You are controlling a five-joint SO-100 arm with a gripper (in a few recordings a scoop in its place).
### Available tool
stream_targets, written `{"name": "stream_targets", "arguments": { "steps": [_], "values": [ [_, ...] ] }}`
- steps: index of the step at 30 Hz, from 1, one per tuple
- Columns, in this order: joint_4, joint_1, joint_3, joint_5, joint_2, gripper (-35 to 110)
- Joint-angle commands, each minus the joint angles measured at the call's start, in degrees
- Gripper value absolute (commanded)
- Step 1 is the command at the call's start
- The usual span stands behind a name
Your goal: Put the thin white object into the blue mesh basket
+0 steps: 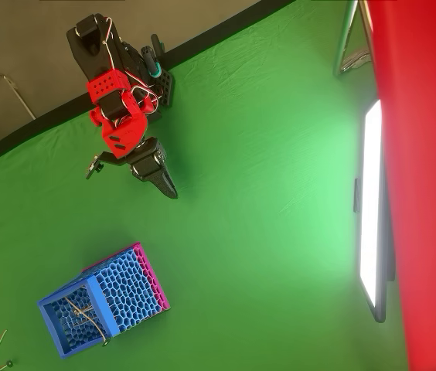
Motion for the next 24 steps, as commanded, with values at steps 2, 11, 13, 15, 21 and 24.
{"name": "stream_targets", "arguments": {
  "steps": [2, 11, 13, 15, 21, 24],
  "values": [
    [4.66, -1.41, 0.44, 0.79, 4.31, 1],
    [9.76, -2.81, 0.44, 1.14, 8.26, 1],
    [9.84, -2.81, 0.44, 1.14, 8.26, 1],
    [9.93, -2.81, 0.44, 1.14, 8.26, 1],
    [10.11, -2.81, 0.44, 1.23, 8.26, 1],
    [10.11, -2.81, 0.44, 1.32, 8.26, 1]
  ]
}}
